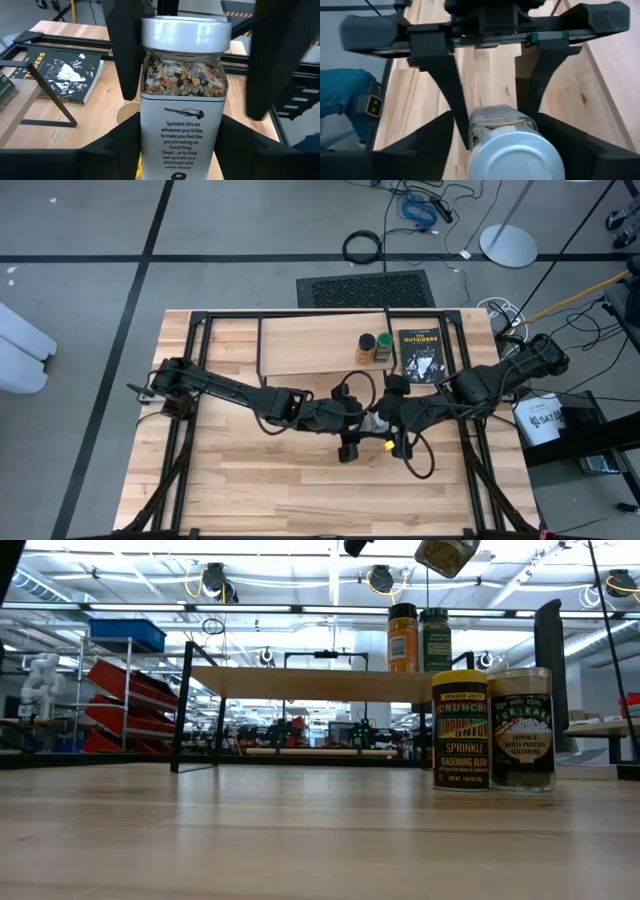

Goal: Shelf spices
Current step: Put the white seasoning bottle on the shelf

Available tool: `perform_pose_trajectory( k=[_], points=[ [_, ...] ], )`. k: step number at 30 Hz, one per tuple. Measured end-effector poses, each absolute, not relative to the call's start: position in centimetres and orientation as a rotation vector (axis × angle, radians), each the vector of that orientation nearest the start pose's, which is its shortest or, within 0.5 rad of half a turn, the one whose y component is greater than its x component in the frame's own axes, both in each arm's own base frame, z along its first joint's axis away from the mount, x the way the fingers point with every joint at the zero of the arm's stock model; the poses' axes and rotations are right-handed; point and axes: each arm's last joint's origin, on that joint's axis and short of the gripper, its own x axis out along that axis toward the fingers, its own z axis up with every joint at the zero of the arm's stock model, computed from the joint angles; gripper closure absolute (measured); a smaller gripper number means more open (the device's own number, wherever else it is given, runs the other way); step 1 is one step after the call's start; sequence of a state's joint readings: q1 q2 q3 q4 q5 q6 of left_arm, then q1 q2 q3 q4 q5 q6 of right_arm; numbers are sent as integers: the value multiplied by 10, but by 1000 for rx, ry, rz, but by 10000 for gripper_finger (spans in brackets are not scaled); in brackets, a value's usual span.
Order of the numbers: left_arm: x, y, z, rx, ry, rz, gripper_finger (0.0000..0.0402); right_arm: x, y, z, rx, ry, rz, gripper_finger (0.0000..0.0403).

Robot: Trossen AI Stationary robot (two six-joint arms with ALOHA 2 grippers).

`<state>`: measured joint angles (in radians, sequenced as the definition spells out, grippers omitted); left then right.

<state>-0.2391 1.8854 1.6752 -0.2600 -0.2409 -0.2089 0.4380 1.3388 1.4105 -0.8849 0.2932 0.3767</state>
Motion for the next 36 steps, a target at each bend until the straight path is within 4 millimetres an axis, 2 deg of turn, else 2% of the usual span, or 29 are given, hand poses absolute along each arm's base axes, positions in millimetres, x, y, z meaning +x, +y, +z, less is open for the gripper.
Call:
perform_pose_trajectory(
  k=[5, 11, 17, 23, 27, 31, 36],
  points=[
    [428, -98, 318, -90, 460, 48, 191, 242, 104, 377, 64, 750, 5, 88],
    [426, -98, 319, -82, 471, 42, 191, 233, 99, 401, 5, 724, -21, 74],
    [415, -95, 331, -58, 487, 32, 190, 206, 83, 432, -81, 770, -197, 77],
    [395, -88, 348, 5, 521, 96, 190, 175, 74, 459, -52, 727, -298, 77],
    [376, -76, 369, 110, 499, 241, 190, 162, 75, 460, -12, 738, -300, 78],
    [355, -55, 397, 141, 446, 292, 190, 153, 82, 455, 29, 769, -298, 78],
    [325, -24, 433, 183, 362, 349, 190, 153, 102, 434, 25, 794, -277, 78]
  ],
)
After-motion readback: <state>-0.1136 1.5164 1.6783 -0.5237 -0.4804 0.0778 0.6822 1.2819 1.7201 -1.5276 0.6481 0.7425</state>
